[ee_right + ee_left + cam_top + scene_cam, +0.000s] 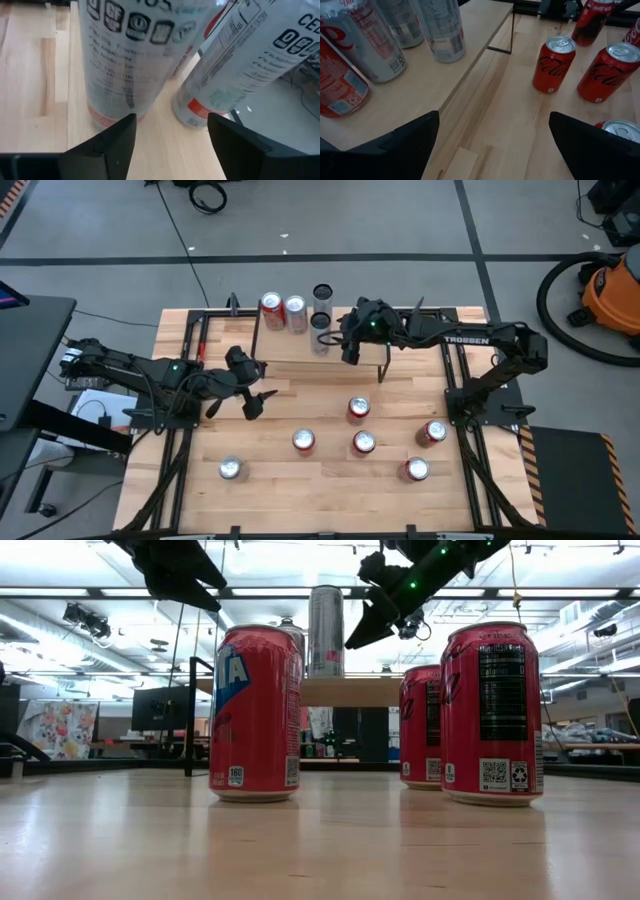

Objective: Place canned beverage on shelf
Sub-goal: Put the white soda can on the shelf, then put the top red and black soda can on the shelf

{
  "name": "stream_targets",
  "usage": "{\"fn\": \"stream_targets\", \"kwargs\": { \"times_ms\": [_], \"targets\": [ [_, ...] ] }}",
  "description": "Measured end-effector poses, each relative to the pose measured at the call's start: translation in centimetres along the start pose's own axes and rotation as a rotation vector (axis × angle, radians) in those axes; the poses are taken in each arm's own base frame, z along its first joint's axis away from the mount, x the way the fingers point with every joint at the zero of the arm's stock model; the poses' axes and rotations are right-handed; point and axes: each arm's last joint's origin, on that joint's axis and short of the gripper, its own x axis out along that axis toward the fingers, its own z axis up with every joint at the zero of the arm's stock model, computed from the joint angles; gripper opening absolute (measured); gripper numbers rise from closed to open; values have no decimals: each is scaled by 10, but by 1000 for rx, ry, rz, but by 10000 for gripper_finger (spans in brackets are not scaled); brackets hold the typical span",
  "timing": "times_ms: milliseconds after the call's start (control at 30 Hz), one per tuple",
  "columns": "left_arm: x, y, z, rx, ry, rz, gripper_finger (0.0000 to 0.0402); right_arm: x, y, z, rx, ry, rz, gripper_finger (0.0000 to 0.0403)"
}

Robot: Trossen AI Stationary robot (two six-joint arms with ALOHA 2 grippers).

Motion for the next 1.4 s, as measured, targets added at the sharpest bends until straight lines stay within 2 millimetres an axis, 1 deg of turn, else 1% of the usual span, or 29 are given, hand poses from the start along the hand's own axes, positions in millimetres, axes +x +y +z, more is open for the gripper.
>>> {"fn": "stream_targets", "kwargs": {
  "times_ms": [100,200,333,433,567,700,800,867,1000,1200,1333,1400],
  "targets": [
    [0,0,0,-2,2,1,389,-3,-1,0,-8,7,-9,251],
    [0,0,-1,-5,7,2,389,-11,-1,1,0,10,-2,251],
    [0,0,-1,-9,10,0,389,-23,11,2,0,34,44,250],
    [0,0,-1,-11,13,-10,389,-34,25,2,11,56,93,250],
    [0,-3,-1,-16,39,-109,389,-50,52,3,15,74,193,250],
    [1,-6,0,-24,35,-149,389,-54,82,-4,-1,160,296,253],
    [1,-6,2,-32,20,-154,389,-53,101,-12,-25,240,337,268],
    [1,-6,3,-37,11,-157,389,-53,112,-15,-26,272,362,285],
    [1,-7,3,-37,9,-157,389,-48,127,-25,-38,363,380,326],
    [1,-6,2,-34,14,-155,389,-44,135,-29,-36,395,383,381],
    [1,-6,2,-32,17,-154,389,-43,137,-32,-14,420,402,396],
    [1,-6,1,-29,22,-152,389,-41,138,-38,-18,437,401,397]
  ]
}}
